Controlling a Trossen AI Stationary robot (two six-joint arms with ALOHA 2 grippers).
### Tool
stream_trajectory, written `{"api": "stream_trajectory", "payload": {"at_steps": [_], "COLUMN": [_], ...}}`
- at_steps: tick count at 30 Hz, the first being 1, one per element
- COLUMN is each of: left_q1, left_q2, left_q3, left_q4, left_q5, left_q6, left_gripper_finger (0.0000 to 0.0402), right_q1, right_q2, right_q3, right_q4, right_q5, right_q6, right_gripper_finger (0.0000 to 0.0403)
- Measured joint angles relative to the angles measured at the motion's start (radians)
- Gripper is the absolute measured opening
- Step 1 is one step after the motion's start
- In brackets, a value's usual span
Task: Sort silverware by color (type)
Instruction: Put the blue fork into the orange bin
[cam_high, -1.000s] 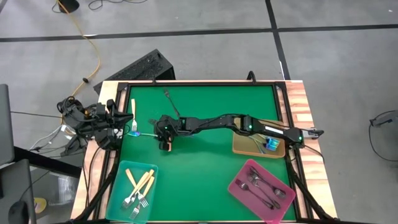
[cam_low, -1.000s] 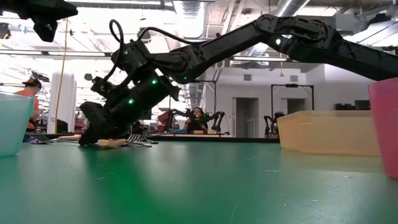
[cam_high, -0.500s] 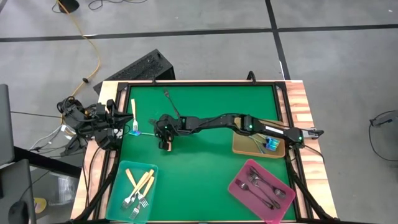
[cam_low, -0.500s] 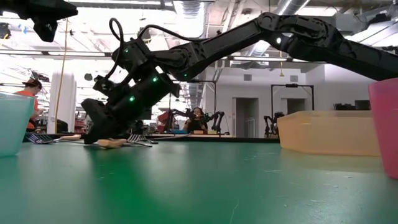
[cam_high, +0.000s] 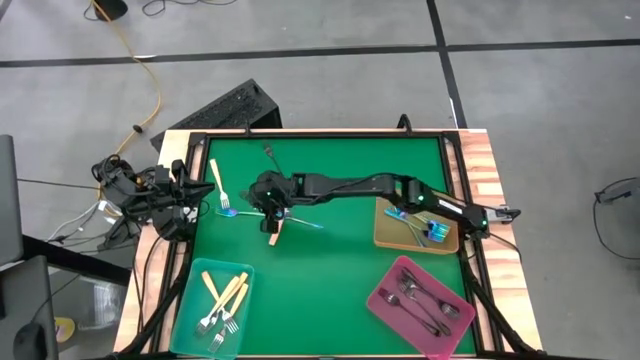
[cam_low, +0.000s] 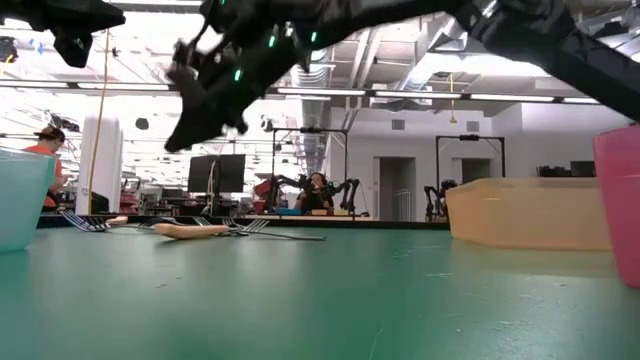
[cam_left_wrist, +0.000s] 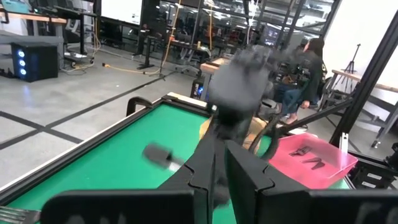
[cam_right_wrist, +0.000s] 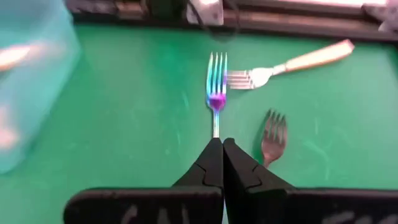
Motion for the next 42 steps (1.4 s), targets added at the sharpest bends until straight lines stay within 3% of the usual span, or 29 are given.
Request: {"api": "stream_trajectory", "payload": {"at_steps": [4, 9, 17, 21, 28, 42], "left_q1": [0.0, 0.0, 0.0, 0.0, 0.0, 0.0], "left_q2": [0.0, 0.0, 0.0, 0.0, 0.0, 0.0], "left_q3": [0.0, 0.0, 0.0, 0.0, 0.0, 0.0], "left_q4": [0.001, 0.0, 0.001, 0.001, 0.001, 0.0], "left_q5": [0.0, 0.0, 0.0, 0.0, 0.0, 0.001], "left_q6": [0.0, 0.0, 0.0, 0.0, 0.0, 0.0], "left_gripper_finger": [0.0022, 0.0022, 0.0022, 0.0022, 0.0022, 0.0022], "right_q1": [0.006, 0.01, 0.011, 0.01, -0.005, -0.057], "right_q2": [-0.05, -0.054, 0.062, 0.109, 0.182, 0.232], "right_q3": [0.0, -0.002, -0.003, 0.0, 0.003, 0.004], "right_q4": [-0.034, 0.006, 0.112, 0.178, 0.277, 0.279], "right_q5": [-0.002, -0.002, -0.004, -0.005, -0.004, -0.054], "right_q6": [-0.031, -0.035, -0.016, -0.006, 0.002, 0.077], "right_gripper_finger": [0.0027, 0.0087, 0.0183, 0.0212, 0.0217, 0.021]}}
